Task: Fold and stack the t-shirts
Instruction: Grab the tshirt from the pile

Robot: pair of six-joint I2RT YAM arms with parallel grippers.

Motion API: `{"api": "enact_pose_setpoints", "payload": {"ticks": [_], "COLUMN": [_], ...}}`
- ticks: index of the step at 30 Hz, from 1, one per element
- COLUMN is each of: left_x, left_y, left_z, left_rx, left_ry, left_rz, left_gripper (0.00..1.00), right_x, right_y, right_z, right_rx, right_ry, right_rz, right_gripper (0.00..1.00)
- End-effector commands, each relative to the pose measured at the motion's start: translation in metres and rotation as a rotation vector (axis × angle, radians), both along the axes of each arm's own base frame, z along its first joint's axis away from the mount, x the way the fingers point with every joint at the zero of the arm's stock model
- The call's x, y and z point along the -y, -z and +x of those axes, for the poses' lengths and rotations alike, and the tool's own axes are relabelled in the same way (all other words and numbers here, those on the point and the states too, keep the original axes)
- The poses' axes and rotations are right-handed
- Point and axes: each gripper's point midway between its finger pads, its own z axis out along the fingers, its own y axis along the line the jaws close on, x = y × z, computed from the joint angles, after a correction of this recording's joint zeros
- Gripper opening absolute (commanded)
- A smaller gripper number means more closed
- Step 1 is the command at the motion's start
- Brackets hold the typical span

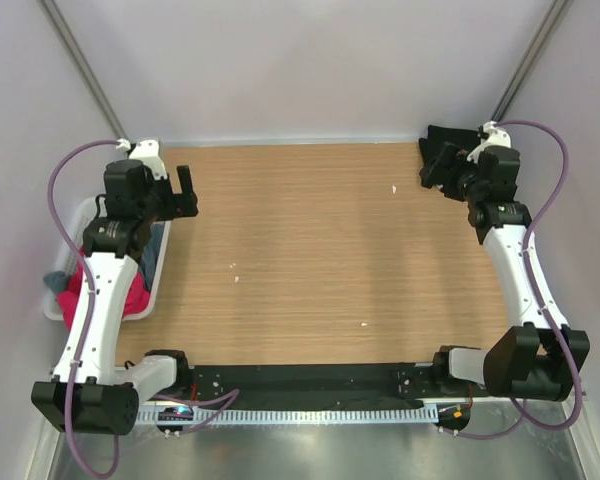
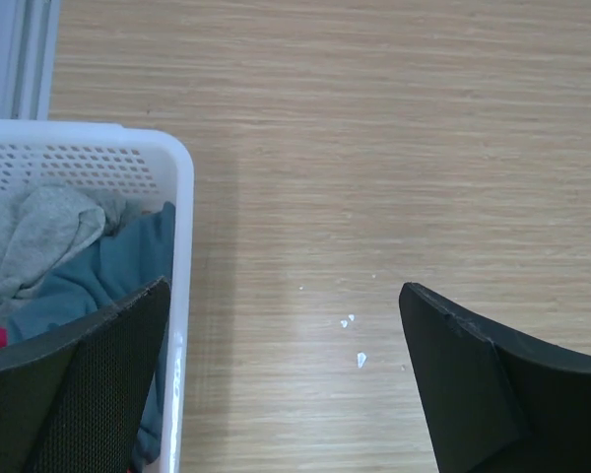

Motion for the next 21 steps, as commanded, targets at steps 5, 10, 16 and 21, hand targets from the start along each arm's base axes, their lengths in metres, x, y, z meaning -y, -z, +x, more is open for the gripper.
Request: {"api": "enact_pose_setpoints", "payload": {"ticks": [5, 10, 16, 21], "left_x": [-0.048, -0.098, -0.112, -0.118], "left_y": [0.011, 0.019, 0.036, 0.081], "left_z": [-0.024, -0.041, -0.027, -0.004], "left_rx": [-0.06, -0.153, -0.197, -0.33], "left_ry": [-0.118, -0.313, -0.342, -0.332], "left_rz": [0.25, 0.471, 0.569, 0.62], "left_gripper": [0.89, 0.99, 0.99, 1.0], "right_x": [-0.012, -0.023, -0.027, -0.03], "right_y": [0.008, 0.024, 0.04, 0.039], "right_z": [-0.005, -0.008, -0.005, -0.011], "right_rx": [0.008, -0.033, -0.078, -0.08], "right_ry": [-0.141, -0.225, -0.242, -0.257], "right_rz": [-0.076, -0.075, -0.047, -0.042], "right_gripper": [1.0, 1.0, 1.0, 1.0]}}
